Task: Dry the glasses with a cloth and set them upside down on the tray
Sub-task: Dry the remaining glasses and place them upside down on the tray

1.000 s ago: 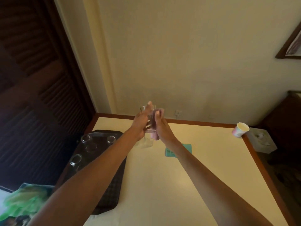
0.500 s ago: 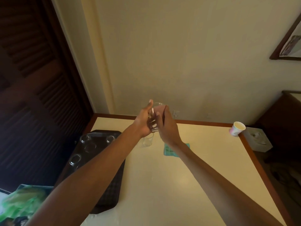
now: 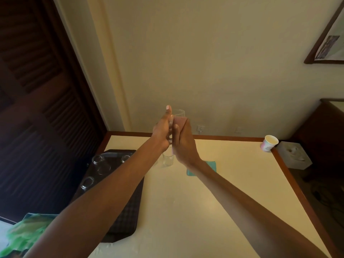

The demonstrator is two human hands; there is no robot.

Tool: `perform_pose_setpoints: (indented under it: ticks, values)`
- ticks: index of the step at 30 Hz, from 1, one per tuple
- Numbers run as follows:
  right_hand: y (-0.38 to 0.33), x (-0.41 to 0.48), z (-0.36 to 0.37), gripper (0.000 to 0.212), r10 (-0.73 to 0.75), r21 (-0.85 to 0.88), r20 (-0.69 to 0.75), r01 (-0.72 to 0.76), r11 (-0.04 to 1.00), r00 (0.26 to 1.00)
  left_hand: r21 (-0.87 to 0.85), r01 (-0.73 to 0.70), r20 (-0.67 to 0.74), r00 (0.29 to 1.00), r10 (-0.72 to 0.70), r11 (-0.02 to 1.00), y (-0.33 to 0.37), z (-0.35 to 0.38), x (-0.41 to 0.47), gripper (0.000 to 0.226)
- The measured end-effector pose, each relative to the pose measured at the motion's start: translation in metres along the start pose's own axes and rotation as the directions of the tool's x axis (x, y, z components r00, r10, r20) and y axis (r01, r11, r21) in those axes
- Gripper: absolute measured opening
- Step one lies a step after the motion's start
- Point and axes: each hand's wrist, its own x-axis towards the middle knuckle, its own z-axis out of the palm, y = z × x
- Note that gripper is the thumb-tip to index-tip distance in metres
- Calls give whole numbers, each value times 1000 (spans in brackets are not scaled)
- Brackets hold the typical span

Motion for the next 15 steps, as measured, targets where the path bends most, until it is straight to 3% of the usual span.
perform_pose_setpoints:
  ticks: [3, 7, 10, 12, 15]
  values:
    - [-7, 23, -12, 32, 89, 25, -54, -88, 996, 995, 43, -26, 81, 996, 23, 999, -7, 3, -5, 69]
    - [-11, 45, -19, 74, 283, 234, -8, -273, 933, 959, 135, -115, 101, 990, 102, 984, -9, 12, -13, 69]
    - [-20, 37, -16, 72, 397, 328, 73, -398, 857, 915, 123, -131, 61, 990, 124, 984, -1, 12, -12, 70]
    - [-21, 23, -13, 69, 349, 320, 120, -369, 873, 929, 90, -126, 26, 992, 124, 988, 4, 7, -5, 68]
    - [-21, 11, -6, 54, 175, 238, 85, -191, 952, 981, 123, -128, -62, 989, 136, 984, 6, 5, 0, 71]
